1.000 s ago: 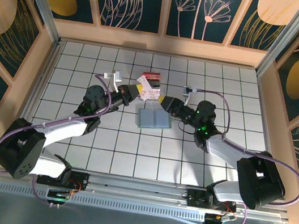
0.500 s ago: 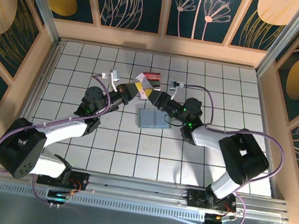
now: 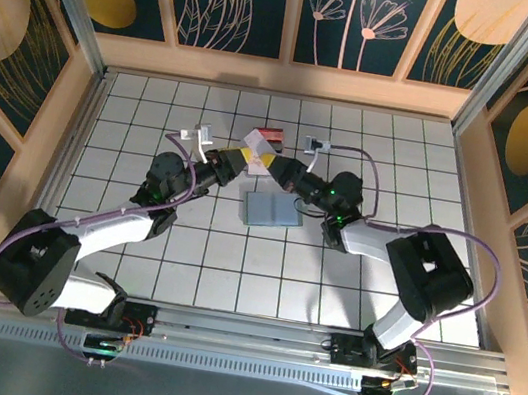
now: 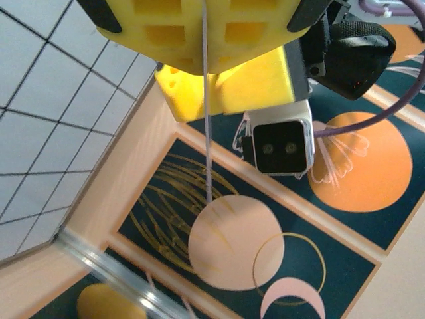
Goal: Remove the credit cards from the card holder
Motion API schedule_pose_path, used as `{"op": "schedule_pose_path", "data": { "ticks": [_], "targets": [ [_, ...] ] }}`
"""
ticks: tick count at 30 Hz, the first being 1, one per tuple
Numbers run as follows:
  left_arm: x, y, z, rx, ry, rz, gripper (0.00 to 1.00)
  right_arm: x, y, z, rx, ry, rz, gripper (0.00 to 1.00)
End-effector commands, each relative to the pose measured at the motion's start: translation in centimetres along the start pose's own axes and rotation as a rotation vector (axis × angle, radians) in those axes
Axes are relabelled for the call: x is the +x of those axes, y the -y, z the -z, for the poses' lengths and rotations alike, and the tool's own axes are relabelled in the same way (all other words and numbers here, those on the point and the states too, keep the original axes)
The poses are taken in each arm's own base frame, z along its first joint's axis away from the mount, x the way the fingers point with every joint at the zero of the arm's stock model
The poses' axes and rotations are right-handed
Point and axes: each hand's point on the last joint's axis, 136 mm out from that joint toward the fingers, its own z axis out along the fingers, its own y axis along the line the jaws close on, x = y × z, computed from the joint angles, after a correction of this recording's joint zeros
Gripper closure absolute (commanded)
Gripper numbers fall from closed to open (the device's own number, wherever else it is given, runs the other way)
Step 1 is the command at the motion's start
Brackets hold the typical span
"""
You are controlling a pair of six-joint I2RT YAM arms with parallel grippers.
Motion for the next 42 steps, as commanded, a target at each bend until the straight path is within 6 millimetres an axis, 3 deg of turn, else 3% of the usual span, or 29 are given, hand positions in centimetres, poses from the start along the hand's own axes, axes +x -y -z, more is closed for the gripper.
{"op": "schedule_pose_path", "data": {
  "ticks": [1, 5, 8, 16, 21, 23, 27, 32, 36, 42],
  "targets": [
    [-2.4, 1.4, 0.4, -0.050, 0.014, -0.185, 0.34, -2.0, -0.7, 1.7, 0.043, 0.030, 0.098, 1.00],
    [-3.8, 2.1, 0.7, -0.096, -0.037, -0.364, 0.01, -1.9, 0.6, 2.0, 0.179, -0.062, 0.176, 1.00],
    [-4.2, 2.6, 0.4, -0.107, -0.096, -0.485, 0.01, -1.3, 0.6, 1.8, 0.227, -0.173, 0.253, 1.00],
    [-2.9, 5.1, -1.3, 0.038, -0.338, -0.743, 0.09, 0.6, -0.8, 2.2, 0.230, -0.382, 0.414, 1.00],
    [-1.8, 6.9, -1.3, 0.185, -0.454, -0.883, 0.12, 1.5, -1.5, 3.2, 0.214, -0.454, 0.513, 1.00],
    [-0.8, 6.5, -1.2, 0.221, -0.508, -0.942, 0.12, 1.8, -1.7, 3.6, 0.207, -0.469, 0.537, 1.00],
    [0.8, 6.2, -1.3, 0.306, -0.602, -0.979, 0.24, 2.2, -2.4, 4.1, 0.185, -0.492, 0.576, 1.00],
    [2.1, 6.6, -1.1, 0.402, -0.636, -0.993, 0.26, 3.2, -3.5, 4.6, 0.133, -0.534, 0.622, 1.00],
    [3.2, 6.5, -0.7, 0.464, -0.696, -0.983, 0.40, 3.6, -3.3, 4.8, 0.133, -0.570, 0.651, 1.00],
    [4.3, 5.4, -0.4, 0.467, -0.753, -0.976, 0.46, 4.1, -2.8, 5.0, 0.137, -0.625, 0.687, 1.00]
  ]
}}
